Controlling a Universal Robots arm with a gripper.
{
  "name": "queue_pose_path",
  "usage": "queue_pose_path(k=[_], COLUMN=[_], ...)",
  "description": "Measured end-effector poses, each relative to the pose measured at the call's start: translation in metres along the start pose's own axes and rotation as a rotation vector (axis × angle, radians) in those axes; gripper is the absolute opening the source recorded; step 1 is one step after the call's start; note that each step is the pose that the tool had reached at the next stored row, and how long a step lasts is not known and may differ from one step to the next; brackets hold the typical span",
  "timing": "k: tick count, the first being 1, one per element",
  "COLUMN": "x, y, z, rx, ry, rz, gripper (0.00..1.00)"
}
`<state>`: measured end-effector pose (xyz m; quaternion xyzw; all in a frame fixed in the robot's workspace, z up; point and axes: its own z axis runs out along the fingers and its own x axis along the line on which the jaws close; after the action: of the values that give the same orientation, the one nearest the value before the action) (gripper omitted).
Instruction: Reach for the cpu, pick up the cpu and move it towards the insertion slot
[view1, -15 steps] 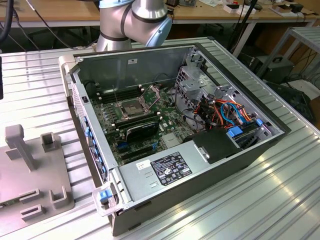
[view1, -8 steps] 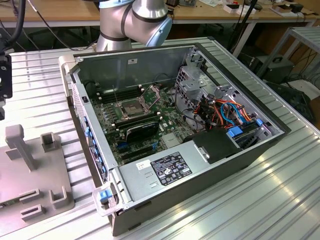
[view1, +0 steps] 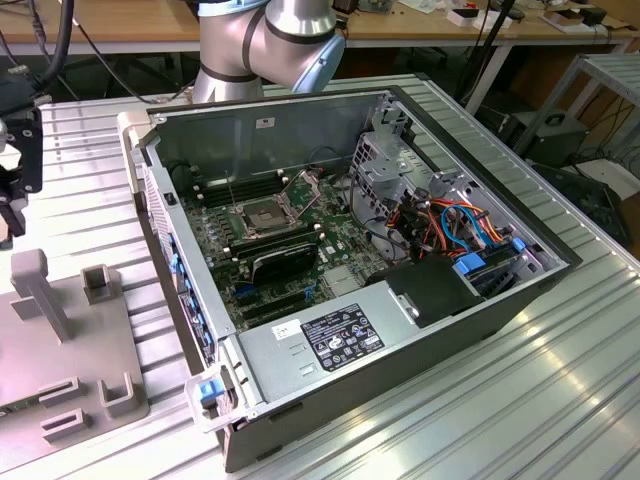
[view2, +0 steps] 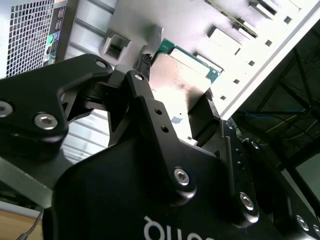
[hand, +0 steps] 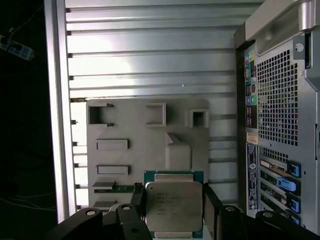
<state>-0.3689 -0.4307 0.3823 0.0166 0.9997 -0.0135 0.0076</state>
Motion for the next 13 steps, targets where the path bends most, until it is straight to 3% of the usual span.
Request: queue_pose_path(k=[6, 10, 13], x=[-0.0052, -0.0098, -0.0122], y=[0.0072, 0.0166, 0.027], z=[0.0, -0.0001, -0.0004], rx=[0.0, 0.0, 0.0012], ry=[-0.0001, 0.0, 0.0001], rz=[0.0, 0.001, 0.001], gripper=[0.55, 0.55, 0.55])
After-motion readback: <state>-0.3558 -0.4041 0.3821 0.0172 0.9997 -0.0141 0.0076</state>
